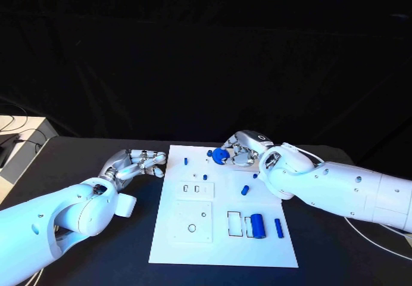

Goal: Assemble the parts on the task board

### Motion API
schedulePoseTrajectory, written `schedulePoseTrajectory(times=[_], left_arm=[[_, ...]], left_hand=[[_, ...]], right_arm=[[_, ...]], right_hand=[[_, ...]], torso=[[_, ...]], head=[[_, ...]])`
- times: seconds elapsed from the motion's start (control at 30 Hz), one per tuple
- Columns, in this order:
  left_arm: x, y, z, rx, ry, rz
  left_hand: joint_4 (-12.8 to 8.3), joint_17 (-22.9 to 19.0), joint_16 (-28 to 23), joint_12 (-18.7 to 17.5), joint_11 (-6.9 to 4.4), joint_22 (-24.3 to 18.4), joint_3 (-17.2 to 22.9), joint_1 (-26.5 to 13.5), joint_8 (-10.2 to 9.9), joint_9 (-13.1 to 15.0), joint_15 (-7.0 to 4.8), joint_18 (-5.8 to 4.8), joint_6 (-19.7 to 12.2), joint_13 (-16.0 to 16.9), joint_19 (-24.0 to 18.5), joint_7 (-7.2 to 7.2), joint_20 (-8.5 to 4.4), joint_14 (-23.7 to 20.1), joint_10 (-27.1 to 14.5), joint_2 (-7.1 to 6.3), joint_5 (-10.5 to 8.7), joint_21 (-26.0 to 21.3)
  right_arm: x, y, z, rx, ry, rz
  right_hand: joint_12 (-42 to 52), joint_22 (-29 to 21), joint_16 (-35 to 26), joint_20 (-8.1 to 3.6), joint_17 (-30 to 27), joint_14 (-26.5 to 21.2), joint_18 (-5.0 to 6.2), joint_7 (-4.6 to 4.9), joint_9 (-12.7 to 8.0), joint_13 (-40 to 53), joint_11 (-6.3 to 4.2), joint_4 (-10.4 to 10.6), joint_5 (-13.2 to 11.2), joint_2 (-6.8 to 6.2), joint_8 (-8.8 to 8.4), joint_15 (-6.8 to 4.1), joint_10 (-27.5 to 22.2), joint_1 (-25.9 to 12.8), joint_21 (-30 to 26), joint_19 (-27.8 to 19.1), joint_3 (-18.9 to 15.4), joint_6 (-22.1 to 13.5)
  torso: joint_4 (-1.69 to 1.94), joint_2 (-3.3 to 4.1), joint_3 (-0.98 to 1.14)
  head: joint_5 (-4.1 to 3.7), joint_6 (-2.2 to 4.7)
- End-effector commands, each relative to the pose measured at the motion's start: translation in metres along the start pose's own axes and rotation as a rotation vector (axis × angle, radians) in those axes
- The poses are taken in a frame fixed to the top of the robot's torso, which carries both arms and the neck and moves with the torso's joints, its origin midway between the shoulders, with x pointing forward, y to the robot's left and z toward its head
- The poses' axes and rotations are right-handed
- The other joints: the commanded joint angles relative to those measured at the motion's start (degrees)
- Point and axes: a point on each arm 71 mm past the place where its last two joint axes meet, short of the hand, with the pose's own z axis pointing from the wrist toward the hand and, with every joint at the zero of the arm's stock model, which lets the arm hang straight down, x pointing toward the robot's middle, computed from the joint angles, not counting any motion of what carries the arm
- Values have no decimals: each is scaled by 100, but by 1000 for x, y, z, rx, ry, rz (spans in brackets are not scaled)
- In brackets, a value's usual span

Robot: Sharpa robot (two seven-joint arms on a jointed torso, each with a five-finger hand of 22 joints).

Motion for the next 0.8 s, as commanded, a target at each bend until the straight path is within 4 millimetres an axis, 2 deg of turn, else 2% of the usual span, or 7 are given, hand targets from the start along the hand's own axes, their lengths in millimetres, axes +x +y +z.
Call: schedulePoseTrajectory(times=[0.03,0.33,0.5,0.8], left_arm=[[3,-2,0,14,22,-4],[4,-2,0,14,24,-5],[5,-2,0,15,26,-5],[4,-2,0,14,26,-5]], left_hand=[[-22,7,-18,-20,1,-8,0,37,-17,-8,-1,9,-38,-4,-48,-18,4,4,-47,6,-9,12],[-22,7,-18,-20,1,-8,0,37,-17,-8,-1,9,-38,-4,-48,-18,4,4,-47,6,-9,12],[-22,7,-18,-20,1,-8,0,37,-17,-8,-1,9,-38,-4,-48,-18,4,4,-47,6,-9,12],[-22,7,-18,-20,1,-8,0,37,-17,-8,-1,9,-38,-4,-48,-18,4,4,-47,6,-9,12]], right_arm=[[2,10,4,-33,-30,-76],[18,27,18,-53,-15,-96],[25,30,24,-51,-5,-106],[32,30,30,-47,2,-132]], right_hand=[[-31,1162,11,-52,5,-16,-103,50,26,5,-52,-19,-26,34,20,-42,107,-6,24,491,-22,87],[-53,1162,0,-54,2,-18,-104,53,24,8,-51,-21,-25,33,17,-43,103,6,23,490,-15,80],[-53,1162,0,-54,2,-18,-104,53,24,8,-51,-21,-25,33,17,-43,103,6,23,490,-15,80],[-74,1160,-4,-53,4,-17,-103,61,23,10,-48,-19,-29,32,17,-41,94,1,16,488,-13,64]], torso=[[8,6,-8],[18,16,-6],[19,13,-9],[10,8,1]], head=[[-3,1],[30,-25],[40,-42],[95,-69]])
